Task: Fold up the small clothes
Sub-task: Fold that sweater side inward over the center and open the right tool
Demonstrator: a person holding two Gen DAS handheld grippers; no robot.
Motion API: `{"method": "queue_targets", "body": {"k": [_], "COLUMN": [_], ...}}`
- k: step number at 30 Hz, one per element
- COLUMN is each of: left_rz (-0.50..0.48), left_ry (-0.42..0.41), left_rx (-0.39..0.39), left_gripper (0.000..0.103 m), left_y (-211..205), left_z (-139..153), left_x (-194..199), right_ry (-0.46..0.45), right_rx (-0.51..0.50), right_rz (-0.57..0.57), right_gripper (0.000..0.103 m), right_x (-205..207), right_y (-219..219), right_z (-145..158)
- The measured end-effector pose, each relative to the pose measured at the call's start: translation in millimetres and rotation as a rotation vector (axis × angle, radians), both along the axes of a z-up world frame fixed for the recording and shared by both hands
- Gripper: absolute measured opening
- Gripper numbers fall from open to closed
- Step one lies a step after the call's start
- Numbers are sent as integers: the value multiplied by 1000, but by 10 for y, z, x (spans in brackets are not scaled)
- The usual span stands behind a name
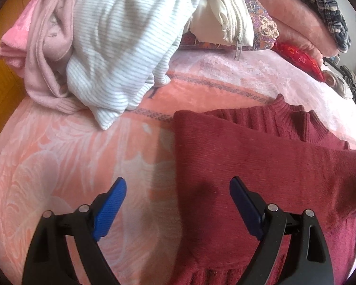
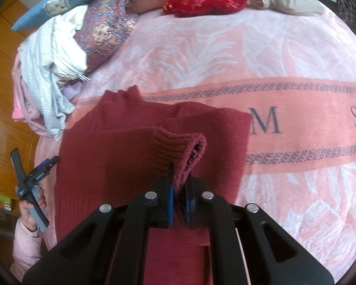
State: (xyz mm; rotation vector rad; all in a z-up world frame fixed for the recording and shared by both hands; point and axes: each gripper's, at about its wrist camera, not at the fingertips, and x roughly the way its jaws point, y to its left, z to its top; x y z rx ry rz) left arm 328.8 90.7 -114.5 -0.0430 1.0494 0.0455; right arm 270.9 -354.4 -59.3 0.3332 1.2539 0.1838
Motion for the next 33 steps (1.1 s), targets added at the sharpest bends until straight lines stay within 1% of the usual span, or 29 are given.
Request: {"method": "queue_targets", "body": {"k": [5,8,10,13,16,17,18,19,22,23,24,25,26,27,29,31,33], "left_rz": [6,3,-4,-7,-3,0,0,0,-3,-5,-13,-21,-27,-35,-51,-71,-78], "left_ry": [27,40,52,64,84,92,97,104,119,122,125,127,127,122,108,93,87], "left_rx": [17,23,17,-6,-59,-74,-84,-97,-129,-135,-145,-153,-153,-131,-86,-37,-17], "left_gripper": [89,89,89,92,94,94,94,94,92,87,84,76,73,73,73,73,74], "left_y": [-4,-15,-31,-31,-8,-4,-1,1,5,1,-9,-23,-42,-78,-139,-201,-225], "left_z": [-123,-185,-232,-273,-302,-313,-321,-330,-338,-336,-329,-322,-315,-302,-290,-294,-295], "left_x": [26,31,42,50,62,63,64,65,59,62,57,47,38,36,30,10,22], "right_ry": [40,74,88,95,87,89,92,95,108,111,111,112,113,114,121,123,121], "right_rx": [-7,-16,-18,12,26,31,35,31,22,24,17,-7,-25,-27,-17,-20,-30], "right_rz": [-3,-11,-12,-20,-9,-3,-1,3,30,38,52,62,67,68,60,61,65], "right_gripper": [6,7,9,13,26,34,38,39,39,39,34,29,19,14,11,11,11], "right_x": [-11,-19,-36,-27,-46,-72,-94,-129,-202,-227,-258,-278,-289,-302,-315,-328,-343], "right_y": [-47,-48,-49,-78,-88,-93,-95,-95,-75,-67,-51,-32,-21,-26,-54,-67,-56], "right_z": [-178,-344,-441,-450,-373,-348,-338,-327,-325,-329,-327,-327,-330,-341,-370,-400,-420]}}
